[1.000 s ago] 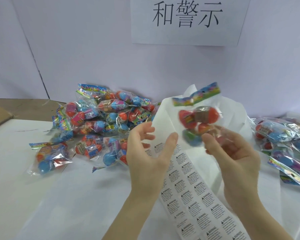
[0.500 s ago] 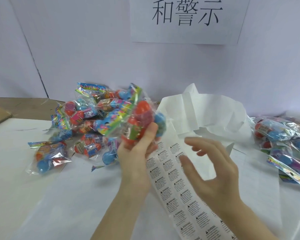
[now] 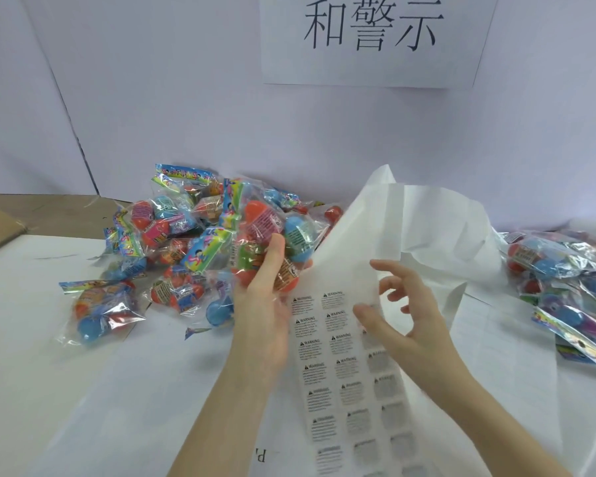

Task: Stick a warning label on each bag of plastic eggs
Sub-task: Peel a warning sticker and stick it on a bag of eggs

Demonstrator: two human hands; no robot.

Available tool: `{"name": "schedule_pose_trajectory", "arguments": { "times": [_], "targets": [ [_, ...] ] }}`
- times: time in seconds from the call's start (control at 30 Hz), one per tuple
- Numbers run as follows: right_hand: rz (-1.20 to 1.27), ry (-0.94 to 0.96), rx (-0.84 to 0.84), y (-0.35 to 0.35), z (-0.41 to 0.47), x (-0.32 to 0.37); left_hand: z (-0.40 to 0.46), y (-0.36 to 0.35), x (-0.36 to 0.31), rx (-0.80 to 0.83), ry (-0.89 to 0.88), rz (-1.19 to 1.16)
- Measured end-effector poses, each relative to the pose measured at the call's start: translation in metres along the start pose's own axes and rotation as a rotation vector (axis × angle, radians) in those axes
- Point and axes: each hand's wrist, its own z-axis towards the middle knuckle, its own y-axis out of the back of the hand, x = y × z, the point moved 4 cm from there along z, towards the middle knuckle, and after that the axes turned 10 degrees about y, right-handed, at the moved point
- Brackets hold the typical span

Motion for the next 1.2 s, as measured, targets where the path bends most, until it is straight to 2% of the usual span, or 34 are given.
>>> {"name": "schedule_pose_trajectory", "arguments": {
  "times": [0.33,0.43,0.53,0.7,0.83,0.97,1.07,1.2],
  "targets": [
    [0.176,-0.043,0.017,0.003,0.004,0.007,-0.001,-0.004,0.009,0.094,-0.048,0.027],
    [0.207,-0.087,-0.049,0.009,0.005,0.008,-0.003,-0.004,0.006,0.150,-0.026,0.137],
    [0.240,-0.065,-0.107,0.014,0.006,0.010,-0.006,-0.006,0.006,0.210,-0.075,0.293],
    [0.263,-0.044,-0.083,0.014,0.006,0.011,-0.011,-0.011,0.017,0.282,-0.111,0.383],
    [0.297,-0.048,-0.045,0.012,0.005,0.011,-0.010,-0.011,0.020,0.245,-0.054,0.342],
    [0.142,-0.027,0.017,0.009,0.005,0.015,-0.010,-0.011,0.017,0.240,0.059,0.256],
    [0.069,-0.023,-0.002,0.010,0.004,0.015,-0.010,-0.010,0.017,0.268,0.146,0.239],
    [-0.080,0.016,-0.048,0.012,0.005,0.019,-0.012,-0.011,0.014,0.318,0.167,0.183]
  ]
}}
